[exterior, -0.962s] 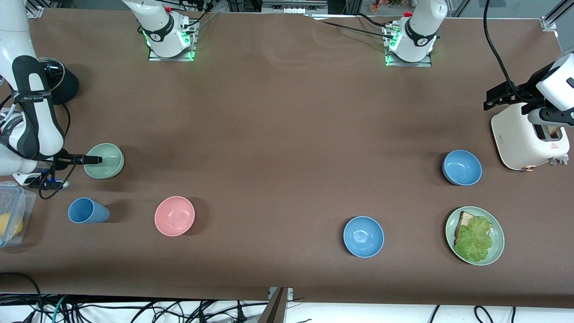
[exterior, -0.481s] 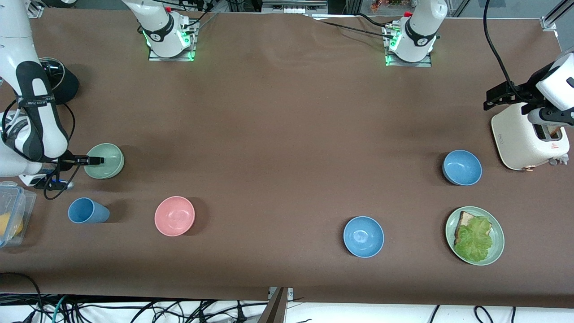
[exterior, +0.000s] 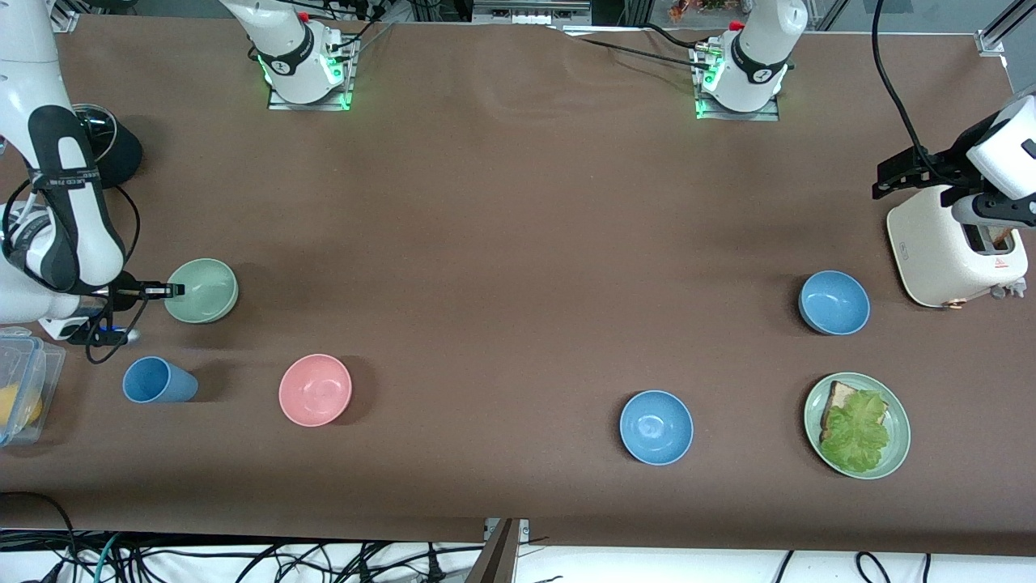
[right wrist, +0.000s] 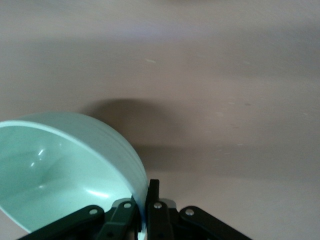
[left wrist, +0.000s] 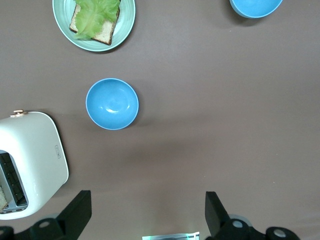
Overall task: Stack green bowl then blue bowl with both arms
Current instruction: 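Close the right gripper on the pale green bowl rim, then carry the green bowl with the right gripper to the table middle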
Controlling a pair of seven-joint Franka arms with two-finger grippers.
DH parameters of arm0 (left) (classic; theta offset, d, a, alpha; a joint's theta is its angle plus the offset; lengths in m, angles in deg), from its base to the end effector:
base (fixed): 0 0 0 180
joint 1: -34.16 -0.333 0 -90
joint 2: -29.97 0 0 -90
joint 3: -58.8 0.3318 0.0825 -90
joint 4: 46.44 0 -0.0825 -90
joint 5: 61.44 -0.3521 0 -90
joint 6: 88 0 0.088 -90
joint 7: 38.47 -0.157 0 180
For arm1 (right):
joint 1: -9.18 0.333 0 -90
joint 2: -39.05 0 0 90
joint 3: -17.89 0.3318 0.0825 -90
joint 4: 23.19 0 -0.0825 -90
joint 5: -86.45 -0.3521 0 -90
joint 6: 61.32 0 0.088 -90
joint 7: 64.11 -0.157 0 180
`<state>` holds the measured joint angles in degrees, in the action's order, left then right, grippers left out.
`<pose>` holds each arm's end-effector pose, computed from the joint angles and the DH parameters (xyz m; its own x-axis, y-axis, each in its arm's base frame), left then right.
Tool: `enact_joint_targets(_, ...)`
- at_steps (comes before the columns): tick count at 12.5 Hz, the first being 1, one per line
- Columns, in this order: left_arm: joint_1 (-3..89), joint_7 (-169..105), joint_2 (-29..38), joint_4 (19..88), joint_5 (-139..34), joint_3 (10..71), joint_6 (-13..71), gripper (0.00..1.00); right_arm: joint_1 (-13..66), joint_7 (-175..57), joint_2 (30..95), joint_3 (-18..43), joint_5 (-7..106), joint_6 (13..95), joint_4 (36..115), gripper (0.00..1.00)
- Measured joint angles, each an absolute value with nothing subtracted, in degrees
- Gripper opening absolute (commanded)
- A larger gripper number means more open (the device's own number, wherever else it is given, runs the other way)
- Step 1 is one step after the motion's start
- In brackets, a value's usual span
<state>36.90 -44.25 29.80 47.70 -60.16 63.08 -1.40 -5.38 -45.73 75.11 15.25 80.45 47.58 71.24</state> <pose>0.5068 0.0100 0.5530 0.9885 -0.0754 -0.1312 -0.0714 -0.9968 0.0355 0.5849 -0.1658 0.2089 0.9431 0.0017 -0.3325 -0.0567 -0.9845 -0.1658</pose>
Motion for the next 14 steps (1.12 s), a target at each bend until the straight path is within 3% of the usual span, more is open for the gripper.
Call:
enact_joint_targets(4,36.9,-44.2,29.8,47.7,-60.2,63.1,-1.4,1.0,-5.1,-60.2,69.3,24.2,79.9,37.5,67.4,0.0)
enact_joint_targets(8,37.0,-44.2,29.8,47.7,-60.2,63.1,-1.4,1.0,-3.2,-85.1,68.1,39.9,79.8,37.3,67.3,0.0)
enact_joint_targets(14,37.0,-44.2,29.8,47.6,-60.2,63.1,-1.4,1.0,11.6,-100.3,71.4,42.3,79.3,46.7,67.3,0.0)
